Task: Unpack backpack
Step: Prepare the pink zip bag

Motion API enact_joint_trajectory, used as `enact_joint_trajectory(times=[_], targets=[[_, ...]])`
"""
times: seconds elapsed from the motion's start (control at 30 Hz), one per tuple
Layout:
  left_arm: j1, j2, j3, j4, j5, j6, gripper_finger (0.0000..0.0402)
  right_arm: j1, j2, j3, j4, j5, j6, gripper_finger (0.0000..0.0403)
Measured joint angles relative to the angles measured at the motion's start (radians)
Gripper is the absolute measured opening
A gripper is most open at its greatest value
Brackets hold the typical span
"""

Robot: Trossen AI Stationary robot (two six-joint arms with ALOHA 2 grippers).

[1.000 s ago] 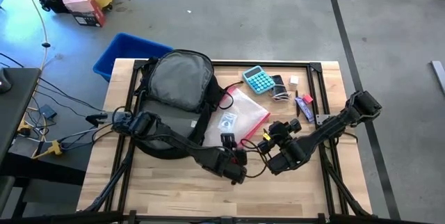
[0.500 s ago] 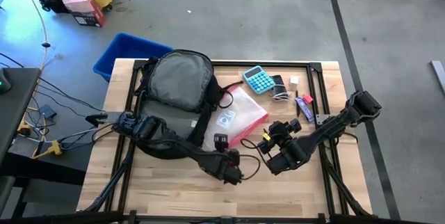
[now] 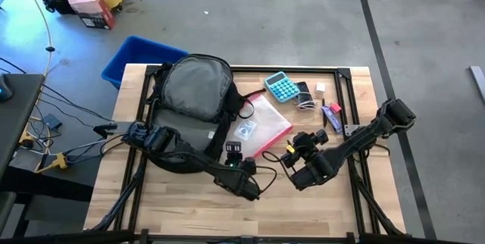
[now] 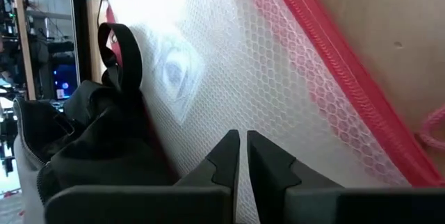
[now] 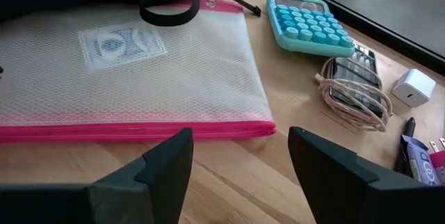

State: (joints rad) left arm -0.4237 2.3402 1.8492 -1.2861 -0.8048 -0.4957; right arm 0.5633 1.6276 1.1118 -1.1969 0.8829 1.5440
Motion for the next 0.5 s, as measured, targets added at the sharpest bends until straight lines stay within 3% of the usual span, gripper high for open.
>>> enact_joint_trajectory(times=[0.17, 0.33, 0.5], targets=[[-0.028, 0.000, 0.022, 0.001, -0.037, -0.009, 0.0003, 0.000, 0.000, 0.000, 0.000, 0.000, 0.000, 0.0222], [-0.072, -0.003, 0.114, 0.014, -0.076, 0.018, 0.0028, 0.000, 0.000, 0.000, 0.000, 0.003, 0.000, 0.0222], [-0.091, -0.006, 0.143, 0.173, 0.051, 0.138, 0.0085, 0.000, 0.000, 0.000, 0.006, 0.004, 0.000, 0.0222]])
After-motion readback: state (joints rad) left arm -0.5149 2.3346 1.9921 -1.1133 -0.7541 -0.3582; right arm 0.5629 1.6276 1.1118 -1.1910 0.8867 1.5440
